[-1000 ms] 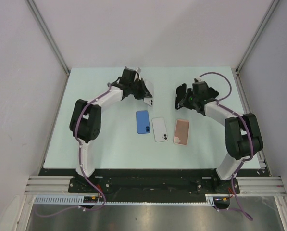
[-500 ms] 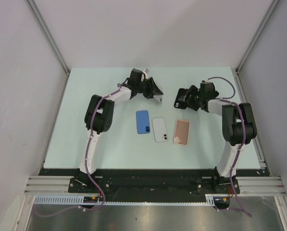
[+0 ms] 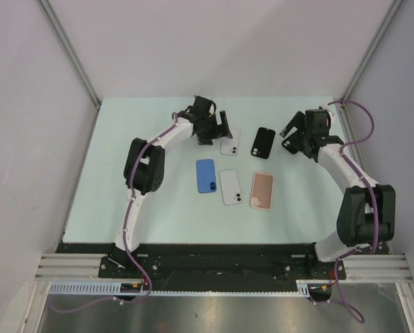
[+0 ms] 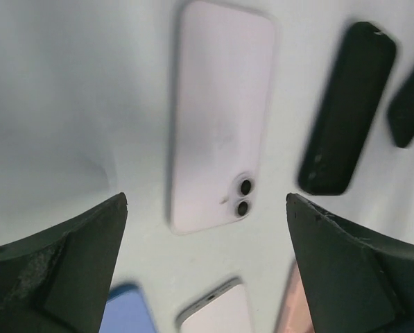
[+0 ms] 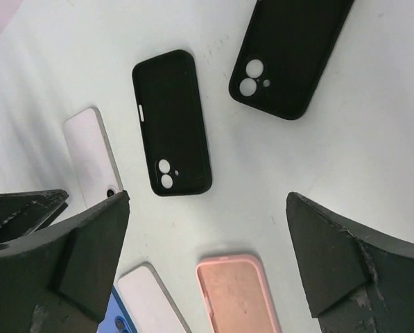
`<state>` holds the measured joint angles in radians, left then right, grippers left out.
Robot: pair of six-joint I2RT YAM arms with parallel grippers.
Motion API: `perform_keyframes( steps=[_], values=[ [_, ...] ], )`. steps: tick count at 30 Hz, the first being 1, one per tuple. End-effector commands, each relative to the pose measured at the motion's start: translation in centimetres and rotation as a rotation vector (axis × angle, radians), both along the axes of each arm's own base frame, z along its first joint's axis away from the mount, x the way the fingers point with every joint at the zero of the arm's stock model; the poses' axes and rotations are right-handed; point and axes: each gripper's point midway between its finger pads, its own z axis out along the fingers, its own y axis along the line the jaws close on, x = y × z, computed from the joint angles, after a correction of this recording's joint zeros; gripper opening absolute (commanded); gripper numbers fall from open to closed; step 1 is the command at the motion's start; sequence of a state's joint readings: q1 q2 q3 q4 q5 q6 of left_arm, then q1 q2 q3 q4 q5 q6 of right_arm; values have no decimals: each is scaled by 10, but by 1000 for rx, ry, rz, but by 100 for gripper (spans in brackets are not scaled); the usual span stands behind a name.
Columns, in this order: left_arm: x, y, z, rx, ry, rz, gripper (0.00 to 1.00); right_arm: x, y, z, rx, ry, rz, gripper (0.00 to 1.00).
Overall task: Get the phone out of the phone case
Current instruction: Place the phone at the center of the board, then reset both arms
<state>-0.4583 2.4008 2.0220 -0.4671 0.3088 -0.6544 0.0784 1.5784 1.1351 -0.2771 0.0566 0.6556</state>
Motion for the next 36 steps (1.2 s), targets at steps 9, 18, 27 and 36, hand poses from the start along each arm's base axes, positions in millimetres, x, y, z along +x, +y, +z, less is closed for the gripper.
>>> perform_keyframes(
  steps=[9, 18, 27, 36],
  values=[
    [-96, 101, 95, 229, -250, 134, 100, -82, 2, 37, -174, 19, -8, 100],
    [-177, 124, 99, 258, -248, 35, 100, -147, 14, 11, -212, 61, 49, 100],
    [-246, 148, 72, 244, -213, -29, 99, -193, 3, -11, -211, 93, 54, 99],
    [-271, 155, 72, 205, -212, -33, 100, -203, -2, -16, -217, 88, 42, 97]
  ],
)
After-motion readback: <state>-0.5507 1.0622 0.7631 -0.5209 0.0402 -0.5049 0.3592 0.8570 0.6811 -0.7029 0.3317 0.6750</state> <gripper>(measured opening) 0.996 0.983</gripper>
